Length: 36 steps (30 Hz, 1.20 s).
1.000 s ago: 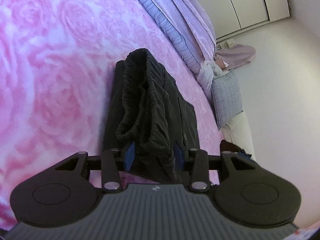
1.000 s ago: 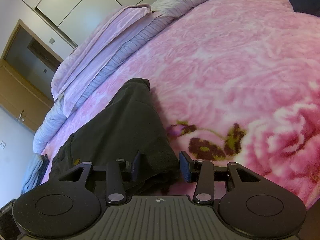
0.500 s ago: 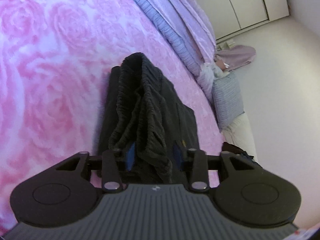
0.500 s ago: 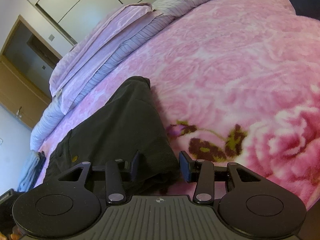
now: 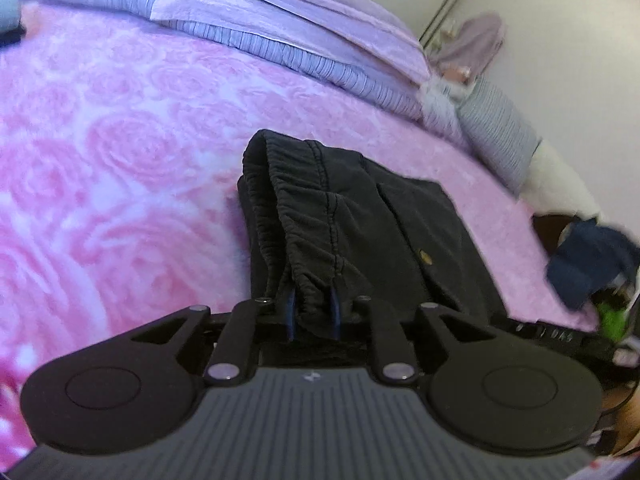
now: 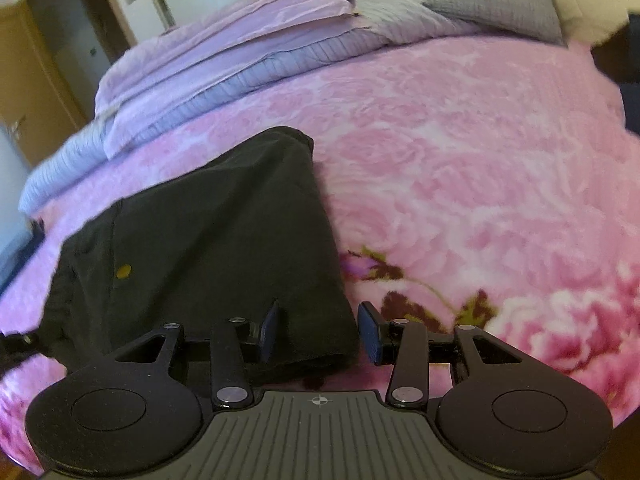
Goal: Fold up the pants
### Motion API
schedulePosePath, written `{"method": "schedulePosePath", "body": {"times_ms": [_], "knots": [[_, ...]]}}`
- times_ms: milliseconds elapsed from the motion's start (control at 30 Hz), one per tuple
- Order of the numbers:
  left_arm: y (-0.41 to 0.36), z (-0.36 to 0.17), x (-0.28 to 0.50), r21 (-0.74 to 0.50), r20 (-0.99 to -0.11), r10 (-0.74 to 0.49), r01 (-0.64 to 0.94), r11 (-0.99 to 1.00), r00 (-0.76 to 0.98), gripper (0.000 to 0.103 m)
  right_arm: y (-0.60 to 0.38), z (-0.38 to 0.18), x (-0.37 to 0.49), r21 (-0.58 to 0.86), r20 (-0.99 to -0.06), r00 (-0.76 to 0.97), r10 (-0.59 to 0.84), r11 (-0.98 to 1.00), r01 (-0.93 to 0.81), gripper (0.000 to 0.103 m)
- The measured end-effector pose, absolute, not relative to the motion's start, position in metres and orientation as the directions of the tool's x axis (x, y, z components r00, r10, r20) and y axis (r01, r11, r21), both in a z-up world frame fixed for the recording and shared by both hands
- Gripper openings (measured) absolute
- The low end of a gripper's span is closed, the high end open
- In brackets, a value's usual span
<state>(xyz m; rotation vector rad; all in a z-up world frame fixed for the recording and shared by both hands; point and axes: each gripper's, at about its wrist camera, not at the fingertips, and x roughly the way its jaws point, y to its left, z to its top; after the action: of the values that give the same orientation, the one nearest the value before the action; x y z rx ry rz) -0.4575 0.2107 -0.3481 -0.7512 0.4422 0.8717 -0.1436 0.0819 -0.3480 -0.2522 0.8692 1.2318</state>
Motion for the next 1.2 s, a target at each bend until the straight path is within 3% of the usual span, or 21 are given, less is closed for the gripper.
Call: {"method": "schedulePosePath", "body": {"times_ms": [167, 367, 467, 600, 700, 1000, 1200], "knots": [[0.201, -0.314, -0.434, -0.216, -0.681, 0.567, -0.867, 0.45, 0.464, 0.015, 0.086, -0.341, -0.159, 0.143, -0.704, 0.136, 0.697, 0.327, -0.934, 0.04], [0.189, -0.276, -0.428, -0.165, -0.606, 0.617, -0.839, 0.519, 0.502, 0.015, 0.085, -0.319, -0.18, 0.029, -0.659, 0.188, 0.728, 0.274, -0.961, 0.04], [0.194, -0.287, -0.405, -0.117, -0.65, 0.58, -0.819, 0.562, 0.491, 0.014, 0.092, -0.32, -0.189, 0.023, -0.65, 0.162, 0.743, 0.232, -0.972, 0.039], [0.206, -0.329, -0.383, -0.019, -0.75, 0.541, -0.83, 0.557, 0.38, 0.016, 0.11, -0.35, -0.199, 0.003, -0.71, 0.137, 0.691, 0.197, -0.98, 0.039], [0.2, -0.331, -0.381, 0.01, -0.737, 0.563, -0.827, 0.562, 0.374, 0.016, 0.116, -0.362, -0.209, -0.074, -0.7, 0.179, 0.691, 0.179, -0.981, 0.039], [0.19, -0.321, -0.381, 0.03, -0.734, 0.586, -0.845, 0.534, 0.344, 0.016, 0.108, -0.342, -0.21, -0.063, -0.706, 0.201, 0.679, 0.222, -0.973, 0.04], [0.168, -0.305, -0.397, 0.029, -0.726, 0.592, -0.846, 0.533, 0.349, 0.016, 0.078, -0.323, -0.226, -0.041, -0.698, 0.204, 0.686, 0.246, -0.968, 0.048]]}}
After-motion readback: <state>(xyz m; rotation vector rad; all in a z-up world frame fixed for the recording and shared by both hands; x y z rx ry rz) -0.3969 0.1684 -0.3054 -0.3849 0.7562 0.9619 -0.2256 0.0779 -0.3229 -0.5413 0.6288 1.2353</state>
